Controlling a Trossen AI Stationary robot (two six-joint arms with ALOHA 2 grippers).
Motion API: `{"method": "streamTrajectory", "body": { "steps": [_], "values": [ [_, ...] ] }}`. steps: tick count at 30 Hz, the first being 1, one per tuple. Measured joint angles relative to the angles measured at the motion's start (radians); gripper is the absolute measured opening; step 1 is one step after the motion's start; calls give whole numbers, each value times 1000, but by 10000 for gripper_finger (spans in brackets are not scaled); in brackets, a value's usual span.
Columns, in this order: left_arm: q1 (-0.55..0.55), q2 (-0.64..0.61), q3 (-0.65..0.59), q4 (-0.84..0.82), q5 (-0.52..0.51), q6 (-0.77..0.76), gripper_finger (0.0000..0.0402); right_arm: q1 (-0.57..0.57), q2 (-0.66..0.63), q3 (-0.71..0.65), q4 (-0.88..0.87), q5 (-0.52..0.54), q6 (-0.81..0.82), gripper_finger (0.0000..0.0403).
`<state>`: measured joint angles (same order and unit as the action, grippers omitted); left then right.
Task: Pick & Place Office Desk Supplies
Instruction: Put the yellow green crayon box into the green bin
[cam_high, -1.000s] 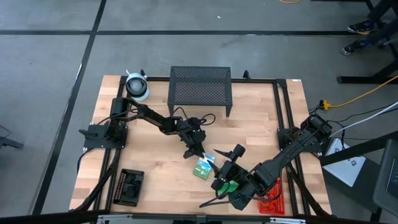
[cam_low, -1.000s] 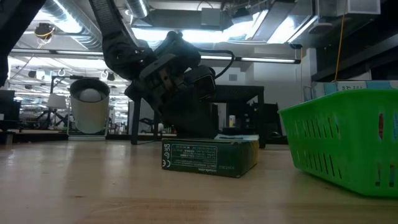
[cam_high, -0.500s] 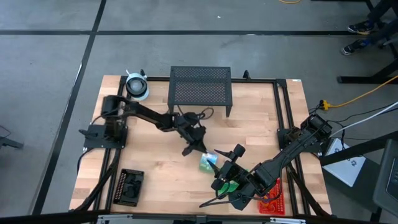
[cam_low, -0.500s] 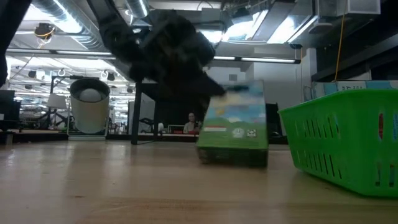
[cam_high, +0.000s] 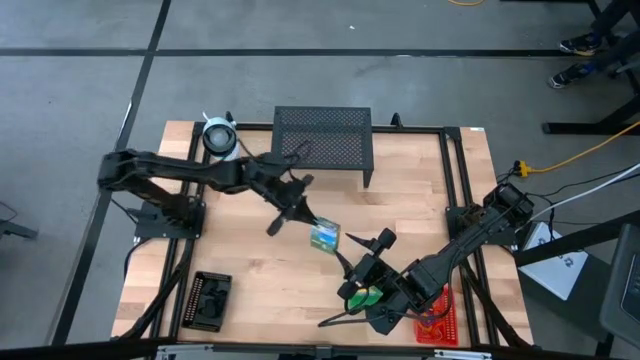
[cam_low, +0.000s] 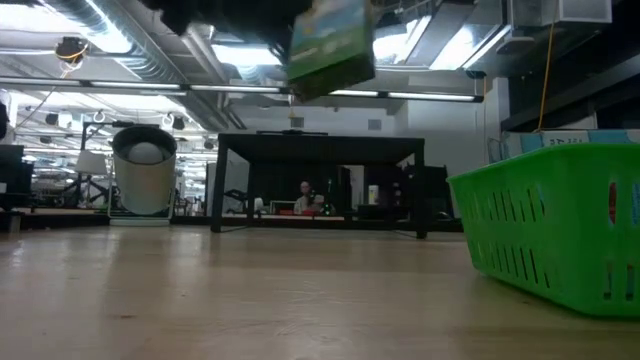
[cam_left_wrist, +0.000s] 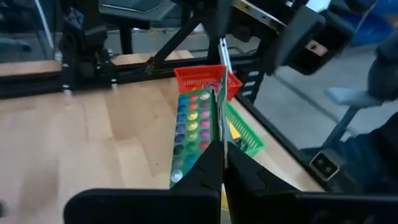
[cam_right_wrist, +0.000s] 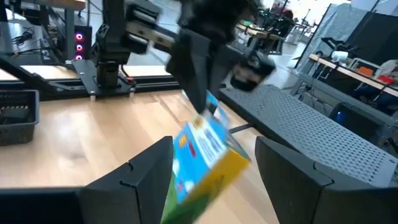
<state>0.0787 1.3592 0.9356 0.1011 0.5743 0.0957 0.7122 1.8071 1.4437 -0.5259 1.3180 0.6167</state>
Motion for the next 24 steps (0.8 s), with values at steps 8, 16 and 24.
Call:
{"method": "streamTrajectory", "body": {
  "steps": [8, 16, 24],
  "values": [
    [-129, -159, 0, -151, -224, 119, 1, -40, -10, 2, 82, -50, -68, 229],
    [-263, -272, 0, -267, -487, 165, 1, -109, -27, 4, 193, -186, -182, 230],
    [-267, -338, 0, -325, -568, 168, 1, -158, -20, 3, 224, -282, -206, 274]
  ]
}}
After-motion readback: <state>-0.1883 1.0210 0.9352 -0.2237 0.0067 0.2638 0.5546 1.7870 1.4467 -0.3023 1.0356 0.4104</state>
